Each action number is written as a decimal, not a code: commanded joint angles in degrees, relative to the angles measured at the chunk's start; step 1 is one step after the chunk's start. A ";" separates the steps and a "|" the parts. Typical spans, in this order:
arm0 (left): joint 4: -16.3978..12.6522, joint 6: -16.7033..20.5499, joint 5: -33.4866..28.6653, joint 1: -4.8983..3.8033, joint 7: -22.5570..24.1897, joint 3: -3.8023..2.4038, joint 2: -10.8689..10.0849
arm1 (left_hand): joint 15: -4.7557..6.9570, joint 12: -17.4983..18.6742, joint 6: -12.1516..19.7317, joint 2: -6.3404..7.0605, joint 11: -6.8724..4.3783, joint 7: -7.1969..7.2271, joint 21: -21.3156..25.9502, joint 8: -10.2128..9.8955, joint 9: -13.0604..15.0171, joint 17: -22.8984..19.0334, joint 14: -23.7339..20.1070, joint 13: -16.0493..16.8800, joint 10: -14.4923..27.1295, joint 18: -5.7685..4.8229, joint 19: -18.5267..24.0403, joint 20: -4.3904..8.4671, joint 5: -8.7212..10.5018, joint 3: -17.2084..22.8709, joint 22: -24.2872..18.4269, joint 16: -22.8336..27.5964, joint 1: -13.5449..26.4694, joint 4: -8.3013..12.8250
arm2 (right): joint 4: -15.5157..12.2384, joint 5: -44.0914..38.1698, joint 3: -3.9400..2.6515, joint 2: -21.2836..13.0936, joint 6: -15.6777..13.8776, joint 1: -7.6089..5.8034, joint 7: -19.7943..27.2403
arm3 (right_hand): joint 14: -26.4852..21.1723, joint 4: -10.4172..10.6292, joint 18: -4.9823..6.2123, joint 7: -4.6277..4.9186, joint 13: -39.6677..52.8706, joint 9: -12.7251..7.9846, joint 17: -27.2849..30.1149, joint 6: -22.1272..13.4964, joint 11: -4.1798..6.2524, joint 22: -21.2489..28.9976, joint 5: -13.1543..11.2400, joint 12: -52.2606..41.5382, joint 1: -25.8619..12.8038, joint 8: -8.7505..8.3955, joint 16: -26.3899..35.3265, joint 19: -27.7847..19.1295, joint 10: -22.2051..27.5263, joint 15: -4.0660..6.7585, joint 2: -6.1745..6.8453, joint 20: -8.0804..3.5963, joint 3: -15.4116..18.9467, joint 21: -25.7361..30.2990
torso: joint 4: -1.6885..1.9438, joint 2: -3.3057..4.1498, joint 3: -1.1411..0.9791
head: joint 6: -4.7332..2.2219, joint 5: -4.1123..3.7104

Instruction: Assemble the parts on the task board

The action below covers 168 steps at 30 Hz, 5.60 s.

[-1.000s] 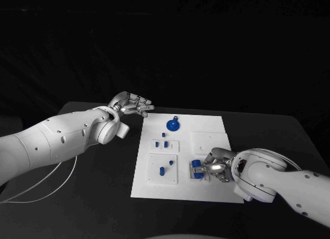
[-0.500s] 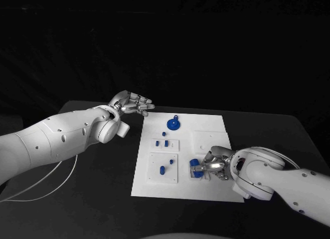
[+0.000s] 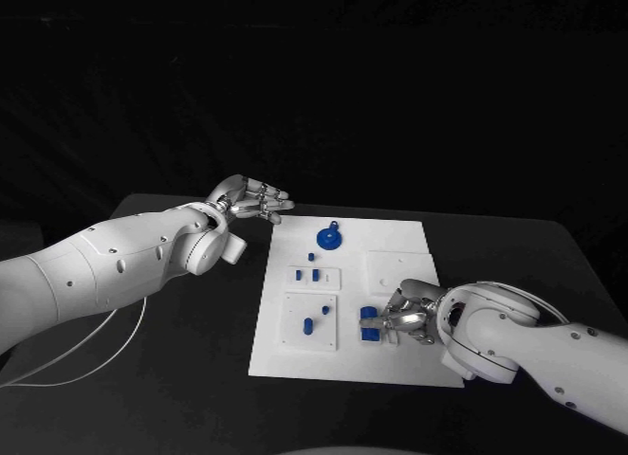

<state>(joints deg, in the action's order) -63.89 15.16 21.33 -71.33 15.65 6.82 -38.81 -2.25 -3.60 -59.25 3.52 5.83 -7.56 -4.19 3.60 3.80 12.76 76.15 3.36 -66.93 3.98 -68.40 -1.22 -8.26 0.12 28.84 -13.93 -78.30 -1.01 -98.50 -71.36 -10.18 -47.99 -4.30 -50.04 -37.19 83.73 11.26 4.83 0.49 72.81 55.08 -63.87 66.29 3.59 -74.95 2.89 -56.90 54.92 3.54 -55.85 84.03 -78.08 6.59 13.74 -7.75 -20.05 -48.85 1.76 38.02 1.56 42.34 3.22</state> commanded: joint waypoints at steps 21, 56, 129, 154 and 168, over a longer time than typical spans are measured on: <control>0.17 -0.03 0.28 0.02 -0.43 -0.04 -0.21 | -0.14 -0.16 0.34 0.18 0.03 -0.36 -0.23 -0.01 -0.01 0.04 -0.36 0.09 0.31 -0.98 -0.29 -0.07 0.17 -0.04 -0.21 -0.05 0.49 -0.34 | -1.64 1.63 0.20 -1.36 -0.12 0.26 1.81 | 0.09 4.03 0.01 0.01 0.15 -0.86 -0.49 0.60 -0.20 -0.69 0.91 -0.24 3.04 0.21 0.41 3.28 -0.23 -0.17 0.01 0.15 3.42 0.21 | -0.05 -0.05 -0.04 | -0.54 -0.42; -1.31 0.73 -3.53 0.11 0.17 -0.04 -0.53 | 0.02 -0.14 -0.06 -0.17 -0.11 -0.23 -0.41 0.00 0.00 0.12 -0.11 0.08 -0.06 -0.99 -0.53 0.09 -0.07 -0.07 -0.31 -0.24 0.28 -0.06 | 3.30 -1.01 -5.53 -10.72 13.00 -2.58 2.02 | 0.01 -0.94 -0.52 -0.32 0.40 -1.37 -0.57 1.64 0.05 -1.03 6.61 -0.70 4.90 0.15 -0.28 3.21 -0.68 -0.04 -1.34 -0.01 1.95 -0.37 | -0.25 -0.18 -0.16 | 0.15 -3.66; -1.46 -2.23 -4.86 0.27 -2.00 0.06 -1.01 | -0.25 -0.19 0.86 0.32 0.06 -0.35 -0.21 0.02 0.01 -0.05 -0.61 0.10 0.37 -0.98 -0.30 -0.20 -0.18 -0.27 -1.14 -0.10 1.18 -1.30 | 3.95 -1.71 -5.36 -10.60 10.28 2.28 0.30 | -0.03 -19.66 -0.92 -0.31 -0.26 8.37 -0.01 0.66 0.54 -1.27 18.88 0.66 0.61 0.20 1.11 3.23 -0.64 0.23 -7.05 -0.27 -23.35 0.83 | -0.15 -0.21 0.01 | 1.13 -3.32; -1.50 -3.07 -3.89 0.28 -2.14 0.12 -0.08 | -0.41 -0.22 1.90 0.57 0.31 -0.75 -0.21 0.03 0.02 -0.12 -0.85 0.11 1.04 -0.91 -0.23 -0.33 -0.27 -0.14 -1.56 -0.08 1.19 -1.39 | -0.40 -3.39 -3.46 -7.46 9.38 -2.16 0.15 | -0.06 -19.38 -0.98 -0.19 -0.55 8.29 0.49 0.58 0.47 -1.08 17.77 1.08 1.42 0.22 1.70 3.22 -0.61 0.07 -7.12 -0.12 -23.59 1.29 | -0.21 -0.16 0.00 | 0.86 -3.29; -1.19 -2.58 -3.85 0.28 -2.08 0.17 1.14 | -0.40 -0.23 2.15 0.66 0.32 -0.84 -0.26 0.00 0.00 -0.13 -0.87 0.10 0.98 -0.91 -0.21 -0.34 0.18 -0.14 -1.71 -0.13 0.84 -0.90 | -0.51 -4.06 -0.49 -3.54 8.73 -1.19 0.01 | -0.06 -19.47 -0.96 -0.18 -0.66 8.64 0.76 0.60 0.50 -0.88 18.52 1.23 1.53 0.23 2.01 3.23 -0.56 0.12 -7.23 -0.17 -23.27 1.58 | -0.06 -0.16 -0.03 | 0.78 -3.09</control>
<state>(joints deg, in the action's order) -65.04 12.77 17.21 -71.06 13.04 7.02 -37.93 -2.72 -3.60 -57.51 3.84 6.14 -8.48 -4.42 3.61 3.80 12.71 75.69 3.40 -66.22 3.98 -68.60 -1.02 -8.48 -0.19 27.19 -13.93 -77.42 -2.11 -99.14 -74.54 -10.72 -51.73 4.50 -51.32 -37.03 83.73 -2.24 4.84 0.18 72.19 63.63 -63.18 66.95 4.02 -74.91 21.30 -56.02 55.22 3.59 -54.07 84.03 -78.33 6.60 7.39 -7.75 -37.75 -47.45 1.66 37.89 1.55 43.09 0.08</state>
